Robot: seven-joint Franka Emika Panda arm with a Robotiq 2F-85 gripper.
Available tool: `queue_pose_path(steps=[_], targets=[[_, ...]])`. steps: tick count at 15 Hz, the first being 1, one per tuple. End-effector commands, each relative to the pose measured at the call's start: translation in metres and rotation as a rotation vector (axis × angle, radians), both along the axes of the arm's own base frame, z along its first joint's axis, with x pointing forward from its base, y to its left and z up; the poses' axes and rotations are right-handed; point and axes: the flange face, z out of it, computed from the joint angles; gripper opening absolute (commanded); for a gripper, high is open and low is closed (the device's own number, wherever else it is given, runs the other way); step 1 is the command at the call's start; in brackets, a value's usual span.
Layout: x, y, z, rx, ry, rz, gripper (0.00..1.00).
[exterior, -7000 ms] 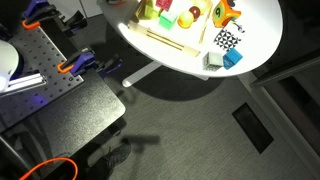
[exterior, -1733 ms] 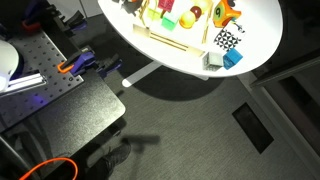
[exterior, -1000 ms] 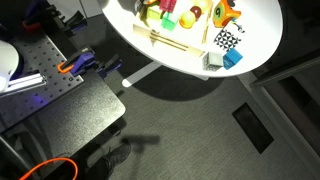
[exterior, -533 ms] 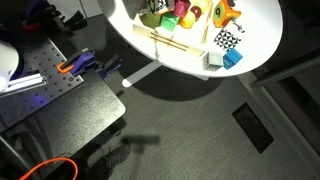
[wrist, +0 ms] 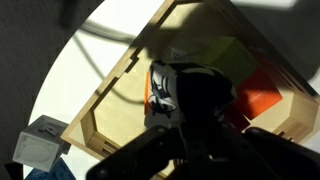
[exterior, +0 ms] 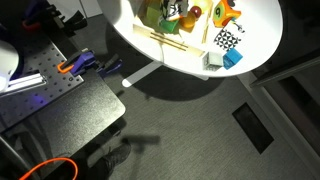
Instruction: Pick up the square plush toy on the left and put it in the box
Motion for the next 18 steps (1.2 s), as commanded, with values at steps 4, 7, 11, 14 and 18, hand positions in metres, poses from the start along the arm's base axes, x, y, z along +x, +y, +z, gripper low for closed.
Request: queue_pose_path(steps=[4,7,11,14,18], targets=[[0.014,-0.03,0.006,-0.014,-0.014,-0.067,0.06],[0.016,-0.05,0.014,-0.032,-0.035,-0.105,0.06],[0.016,-0.071,0.028,-0.041,-0.06,-0.147,0.46],[0.016,-0.069,0.036,-0.039,-0.071,-0.145,0.71],[0.016,-0.05,0.042,-0.02,-0.075,-0.114,0.99]])
